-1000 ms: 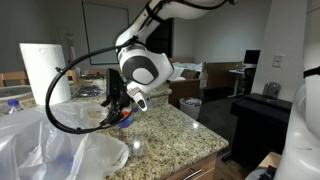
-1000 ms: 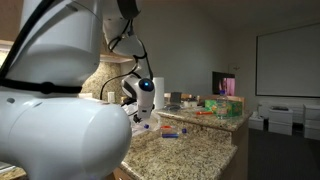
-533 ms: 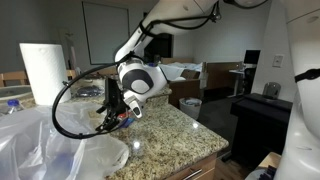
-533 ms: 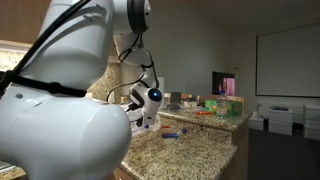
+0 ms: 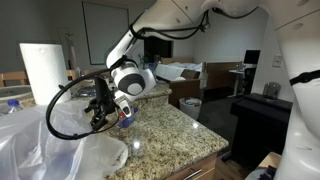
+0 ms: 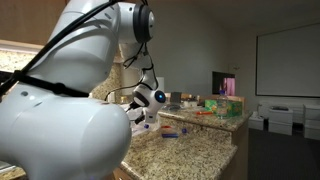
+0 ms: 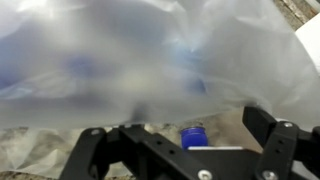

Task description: Remove a bottle from the plastic bag and put it on the counter and then put it back in the plastic bag

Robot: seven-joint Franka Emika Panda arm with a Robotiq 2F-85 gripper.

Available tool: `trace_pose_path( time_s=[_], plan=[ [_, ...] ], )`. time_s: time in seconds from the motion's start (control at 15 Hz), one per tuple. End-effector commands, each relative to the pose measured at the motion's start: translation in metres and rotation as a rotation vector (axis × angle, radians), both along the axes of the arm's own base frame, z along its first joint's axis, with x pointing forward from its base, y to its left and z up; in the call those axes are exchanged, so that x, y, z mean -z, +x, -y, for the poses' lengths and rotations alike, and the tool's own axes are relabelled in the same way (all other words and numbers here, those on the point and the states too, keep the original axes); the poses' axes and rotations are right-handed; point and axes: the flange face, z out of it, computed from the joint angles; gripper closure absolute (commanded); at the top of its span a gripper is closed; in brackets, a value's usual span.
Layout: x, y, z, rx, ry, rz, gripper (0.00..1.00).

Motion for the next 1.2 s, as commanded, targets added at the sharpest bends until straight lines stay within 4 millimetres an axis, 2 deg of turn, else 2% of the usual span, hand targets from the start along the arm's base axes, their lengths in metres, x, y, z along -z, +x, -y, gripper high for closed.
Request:
trace_pose_path(
  time_s=[0.0,0.13,0.47,0.67,0.87,1.13],
  plan=[
    [0.020,0.018,-0.008,-0.010,-0.010,-0.058,0.00],
    [0.025,0.027,-0.008,0.008,-0.023,-0.066,0.00],
    [0.023,0.044,0.001,0.058,-0.032,-0.060,0.00],
    [0.025,0.040,0.002,0.049,-0.030,-0.093,0.00],
    [0.029,0.031,-0.006,0.009,-0.016,-0.134,0.00],
    [0.029,0.030,-0.013,-0.023,-0.020,-0.118,0.00]
  ],
)
